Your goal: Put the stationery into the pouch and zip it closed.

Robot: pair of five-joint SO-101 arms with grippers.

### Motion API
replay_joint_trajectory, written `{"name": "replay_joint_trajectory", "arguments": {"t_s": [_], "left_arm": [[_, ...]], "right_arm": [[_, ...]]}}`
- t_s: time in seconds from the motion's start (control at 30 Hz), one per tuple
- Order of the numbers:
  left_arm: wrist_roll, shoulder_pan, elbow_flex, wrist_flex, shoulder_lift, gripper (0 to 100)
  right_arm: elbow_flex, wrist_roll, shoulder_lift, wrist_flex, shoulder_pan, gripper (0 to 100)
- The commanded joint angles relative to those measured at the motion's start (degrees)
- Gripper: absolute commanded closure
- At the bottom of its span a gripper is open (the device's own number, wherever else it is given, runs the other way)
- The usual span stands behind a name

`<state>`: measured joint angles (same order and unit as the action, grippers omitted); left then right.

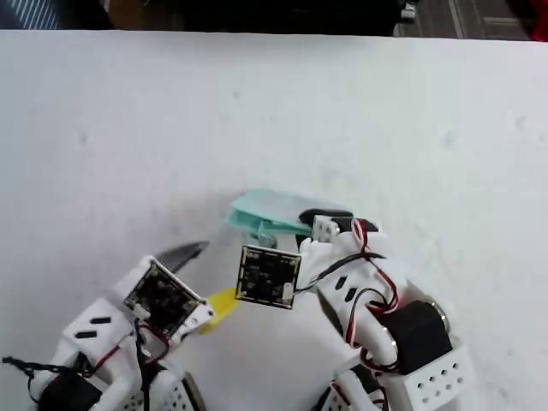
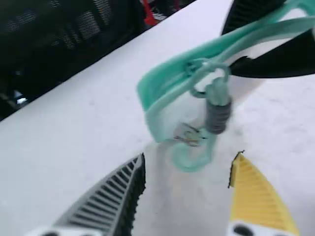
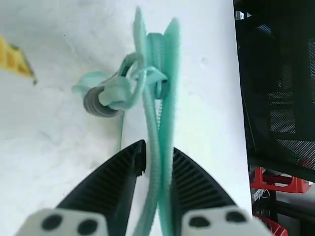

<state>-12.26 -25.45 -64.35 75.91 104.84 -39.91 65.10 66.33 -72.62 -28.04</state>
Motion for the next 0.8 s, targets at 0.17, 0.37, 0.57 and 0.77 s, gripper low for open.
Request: {"name": "replay_joint_trajectory", "arguments": {"t_s": [0.17,0.37,0.57,0.77], "left_arm": [[-14.68,15.60,-0.53,-1.32,0.04,71],[-15.03,18.77,-3.87,-8.18,0.04,71],[-15.03,19.21,-5.63,-10.37,0.04,71],[-20.13,11.38,-5.63,-5.80,0.04,66]], "right_arm": [[0.62,3.78,-0.22,-0.66,1.10,98.1],[1.32,3.87,-0.13,-0.92,1.36,98.1],[10.64,8.53,-0.75,-8.31,0.40,98.1],[11.78,11.34,-0.75,-12.62,-1.36,98.1]]}}
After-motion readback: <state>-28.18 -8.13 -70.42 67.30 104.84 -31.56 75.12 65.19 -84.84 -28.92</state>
